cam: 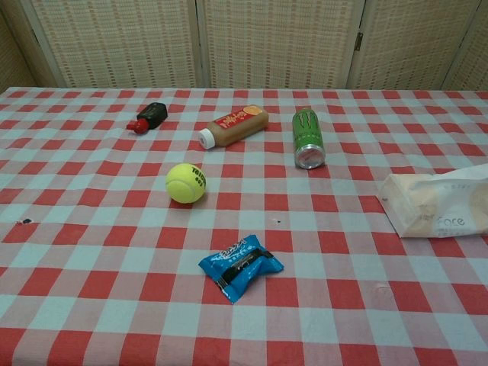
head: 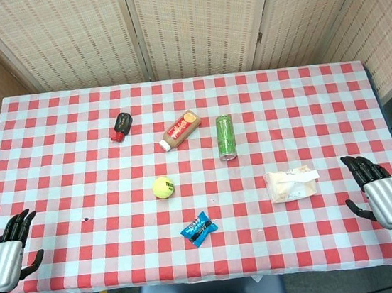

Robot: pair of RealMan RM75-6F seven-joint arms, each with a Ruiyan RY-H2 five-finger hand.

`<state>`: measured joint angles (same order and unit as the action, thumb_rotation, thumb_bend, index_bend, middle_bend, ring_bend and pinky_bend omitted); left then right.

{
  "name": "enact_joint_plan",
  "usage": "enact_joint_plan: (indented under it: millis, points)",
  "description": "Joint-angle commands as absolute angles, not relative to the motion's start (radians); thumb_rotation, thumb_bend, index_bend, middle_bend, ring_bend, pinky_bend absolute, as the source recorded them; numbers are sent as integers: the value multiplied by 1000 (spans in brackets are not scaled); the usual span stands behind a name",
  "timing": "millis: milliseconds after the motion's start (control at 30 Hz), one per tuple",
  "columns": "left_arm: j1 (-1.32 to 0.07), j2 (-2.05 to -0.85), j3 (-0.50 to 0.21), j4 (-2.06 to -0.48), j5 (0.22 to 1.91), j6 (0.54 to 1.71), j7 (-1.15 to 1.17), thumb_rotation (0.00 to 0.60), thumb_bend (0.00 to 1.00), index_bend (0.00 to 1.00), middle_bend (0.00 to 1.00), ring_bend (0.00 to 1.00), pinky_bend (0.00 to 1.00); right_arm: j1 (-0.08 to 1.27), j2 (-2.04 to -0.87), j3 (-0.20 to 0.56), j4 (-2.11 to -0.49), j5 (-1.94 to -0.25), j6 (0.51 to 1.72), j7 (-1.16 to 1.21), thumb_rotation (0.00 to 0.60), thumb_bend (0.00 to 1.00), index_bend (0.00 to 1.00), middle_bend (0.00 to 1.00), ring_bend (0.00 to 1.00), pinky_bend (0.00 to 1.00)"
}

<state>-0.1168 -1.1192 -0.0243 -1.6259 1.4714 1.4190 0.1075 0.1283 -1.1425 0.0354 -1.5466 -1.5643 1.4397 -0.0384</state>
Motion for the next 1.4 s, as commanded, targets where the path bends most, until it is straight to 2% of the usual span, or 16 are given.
enact_joint_plan:
  millis: [33,433,633,700,767,833,933,1033,1100,1400]
  points:
    - [-117,-1118,-24,-1627,1472,1419,110,600,382,51,0,27,355,128,-1143,36,-1548,-1561,1439,-41,600,182,0,109,78,233]
    - [-113,-1117,-21,-1631,1478,1429,113,600,381,53,0,27,355,137,-1154,44,-1544,-1548,1427,-56,600,182,0,110,77,236]
    - [-115,-1114,-14,-1636,1489,1423,114,600,383,55,0,29,355,157,-1198,69,-1489,-1544,1431,-55,600,182,0,116,95,237]
    - [-115,-1113,-14,-1636,1490,1425,111,600,381,54,0,29,355,166,-1239,86,-1440,-1558,1460,-53,600,182,23,184,157,242]
    - [-114,-1112,-14,-1635,1488,1424,105,600,382,55,0,29,355,171,-1284,102,-1389,-1571,1498,-48,600,182,83,326,273,296]
    - [-114,-1111,-16,-1636,1481,1421,100,600,385,56,0,29,355,182,-1347,123,-1313,-1586,1542,-44,600,182,193,548,474,460]
    - [-117,-1111,-16,-1637,1478,1415,100,600,387,56,0,30,356,201,-1406,132,-1222,-1593,1551,-24,600,182,304,734,650,634]
    - [-119,-1110,-13,-1636,1480,1409,101,600,386,57,0,31,355,224,-1434,128,-1167,-1590,1514,-15,600,182,361,824,737,729]
    - [-120,-1109,-13,-1638,1478,1405,99,600,385,57,0,32,355,239,-1447,126,-1146,-1582,1484,-23,600,182,383,853,765,755]
    - [-123,-1106,-14,-1639,1469,1395,89,600,387,58,0,33,355,297,-1495,132,-1074,-1542,1380,-11,600,182,390,876,788,779]
